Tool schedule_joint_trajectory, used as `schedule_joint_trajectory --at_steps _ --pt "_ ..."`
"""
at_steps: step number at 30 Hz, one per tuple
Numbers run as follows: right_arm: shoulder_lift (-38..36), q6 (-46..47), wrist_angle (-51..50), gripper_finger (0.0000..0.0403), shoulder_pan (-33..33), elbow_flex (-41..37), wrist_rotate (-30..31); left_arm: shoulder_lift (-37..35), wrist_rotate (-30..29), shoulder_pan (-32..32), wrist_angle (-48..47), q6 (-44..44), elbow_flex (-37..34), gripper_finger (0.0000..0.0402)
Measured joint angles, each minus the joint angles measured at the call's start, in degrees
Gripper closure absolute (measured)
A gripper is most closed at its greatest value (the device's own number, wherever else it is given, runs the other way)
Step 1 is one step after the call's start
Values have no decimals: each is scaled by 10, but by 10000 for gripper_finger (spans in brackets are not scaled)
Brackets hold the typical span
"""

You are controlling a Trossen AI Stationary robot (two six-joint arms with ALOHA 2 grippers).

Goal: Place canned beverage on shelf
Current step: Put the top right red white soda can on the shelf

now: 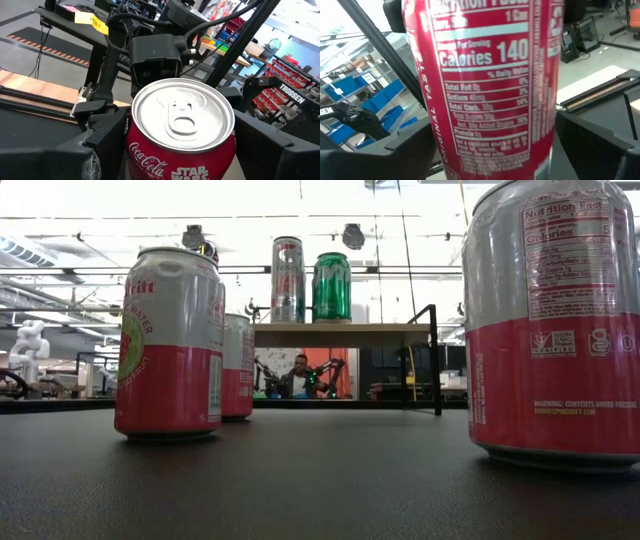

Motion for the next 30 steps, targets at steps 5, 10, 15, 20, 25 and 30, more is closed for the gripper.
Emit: schedule_joint_trajectory --at_steps 5,10,15,20,25,30 --pt "-10 8 -12 20 0 0 -21 -12 10 2 -4 19 -1 108" --pt "-22 8 -38 17 0 0 -31 -24 19 6 -4 26 0 109" --pt "-31 8 -73 16 0 0 -32 -37 19 14 -16 49 0 109" --pt "-37 4 -93 16 2 0 -33 -65 19 40 -35 86 0 109" --pt "-44 3 -114 16 5 0 -35 -93 22 87 -53 124 0 109" --pt "-47 7 -125 16 5 0 -34 -127 42 146 -79 164 1 109"
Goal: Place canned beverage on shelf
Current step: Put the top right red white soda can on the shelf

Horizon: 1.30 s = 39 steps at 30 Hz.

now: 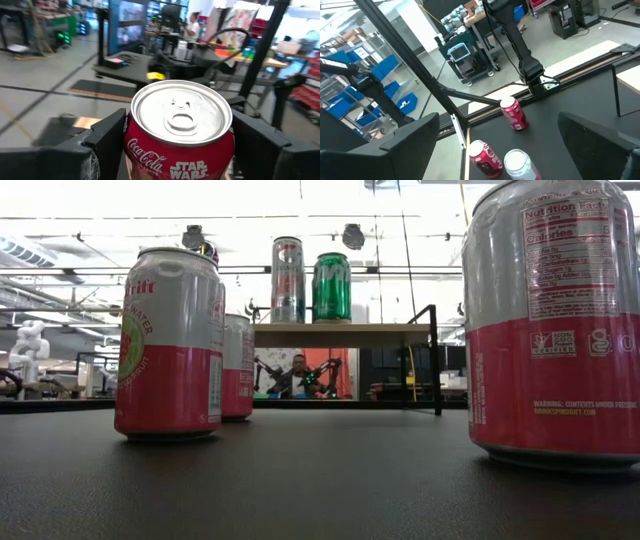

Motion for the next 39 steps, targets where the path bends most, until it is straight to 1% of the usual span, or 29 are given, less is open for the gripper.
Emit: schedule_joint_trajectory --at_steps 3,9,16,23,26,30,35,39 --pt "0 0 -1 16 0 0 1 -10 22 43 -6 24 0 109" --pt "0 3 -1 16 0 0 1 -18 98 137 -44 63 0 109" --pt "5 29 -1 16 8 0 1 -4 195 245 -93 123 0 109" --pt "32 63 13 16 35 0 2 20 281 339 -96 164 -3 109" --pt "53 64 41 16 51 0 3 24 320 369 -93 167 -28 109" --pt "79 73 70 16 61 0 6 24 360 392 -72 176 -94 109" --pt "107 74 89 16 72 0 18 24 370 411 -21 194 -179 109" --pt "121 87 91 16 76 0 16 24 371 436 33 195 -226 109"
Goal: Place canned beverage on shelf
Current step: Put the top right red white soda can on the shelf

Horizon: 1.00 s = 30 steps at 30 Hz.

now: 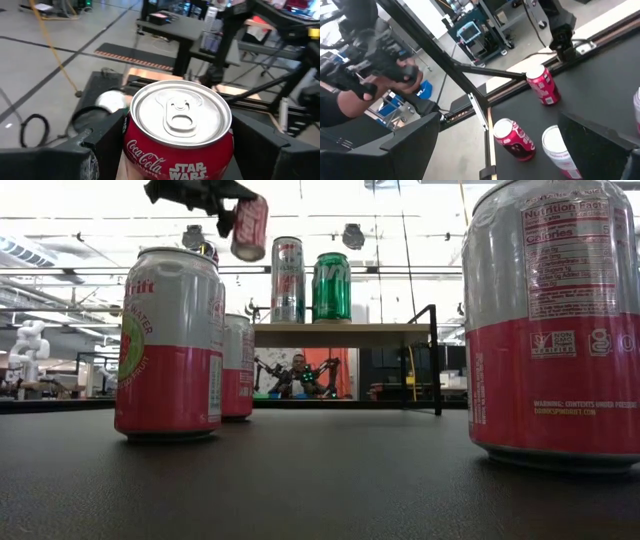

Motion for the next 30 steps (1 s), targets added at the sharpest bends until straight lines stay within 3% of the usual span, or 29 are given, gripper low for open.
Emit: schedule_joint_trajectory --at_steps 13,20,30 --pt "-41 -51 -11 16 -26 0 0 0 -47 28 46 11 -28 109" --pt "-98 -103 -59 16 -63 0 0 0 -138 12 -22 1 -28 109" --pt "-152 -116 -110 16 -108 0 0 5 -112 3 -5 94 -28 109"
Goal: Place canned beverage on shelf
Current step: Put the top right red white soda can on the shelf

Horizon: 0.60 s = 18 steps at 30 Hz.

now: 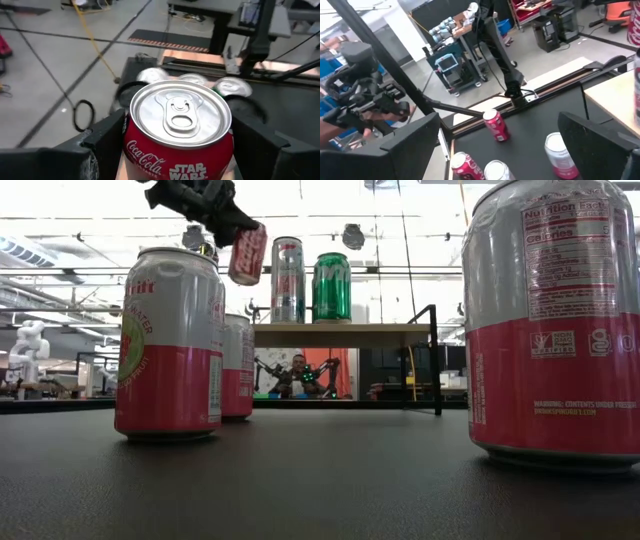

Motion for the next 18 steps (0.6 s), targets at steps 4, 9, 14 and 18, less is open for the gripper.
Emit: schedule_joint_trajectory --at_steps 4,9,14,18 --pt "-5 0 -2 16 -9 0 0 15 54 43 2 11 0 109" --pt "-1 19 14 16 -10 0 2 52 162 83 33 11 0 109" --pt "7 32 30 16 -10 0 25 95 209 89 49 15 0 109" --pt "7 36 55 16 -10 0 43 114 216 89 47 36 0 109"
